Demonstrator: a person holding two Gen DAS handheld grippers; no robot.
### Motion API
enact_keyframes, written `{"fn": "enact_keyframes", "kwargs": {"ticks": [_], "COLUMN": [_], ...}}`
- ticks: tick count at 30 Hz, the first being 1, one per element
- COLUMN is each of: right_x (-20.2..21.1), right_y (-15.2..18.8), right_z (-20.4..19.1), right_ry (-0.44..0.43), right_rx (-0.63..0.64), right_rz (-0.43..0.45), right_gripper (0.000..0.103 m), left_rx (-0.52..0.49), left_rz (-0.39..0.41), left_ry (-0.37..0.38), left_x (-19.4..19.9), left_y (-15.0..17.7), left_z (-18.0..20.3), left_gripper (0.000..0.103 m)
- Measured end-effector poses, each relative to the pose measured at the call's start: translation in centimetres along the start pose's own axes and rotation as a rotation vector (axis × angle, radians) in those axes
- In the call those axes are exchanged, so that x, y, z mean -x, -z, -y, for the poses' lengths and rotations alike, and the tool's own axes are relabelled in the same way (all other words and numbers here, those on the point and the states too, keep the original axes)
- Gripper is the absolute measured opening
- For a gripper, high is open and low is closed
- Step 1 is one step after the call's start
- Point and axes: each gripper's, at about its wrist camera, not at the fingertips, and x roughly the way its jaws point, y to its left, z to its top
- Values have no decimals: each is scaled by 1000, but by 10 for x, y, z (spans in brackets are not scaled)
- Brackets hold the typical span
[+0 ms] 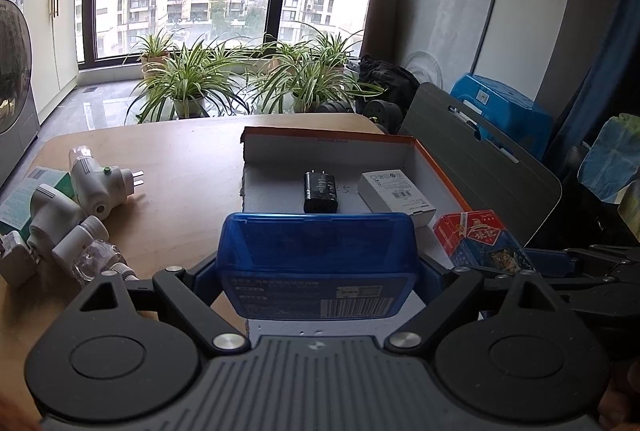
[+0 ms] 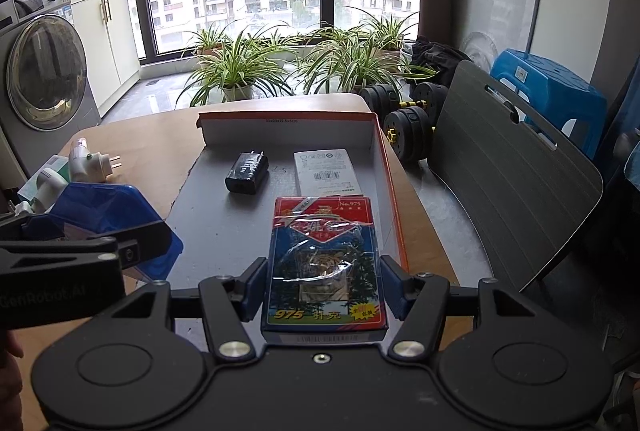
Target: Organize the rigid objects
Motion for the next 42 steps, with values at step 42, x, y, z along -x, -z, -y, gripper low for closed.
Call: {"fn": "enact_keyframes", "kwargs": {"ticks": [42], "right_x": [-6], "right_y": [1], "right_z": [-5], "right_ry": [0], "right_rx": [7], "right_rz": [-8], "right_gripper": [71], "left_rx": [17], "left_rz": [-10], "left_ry": [13], "left_x": [-2], "left_y": [1], "left_z": [-8], "left_gripper": [94]}}
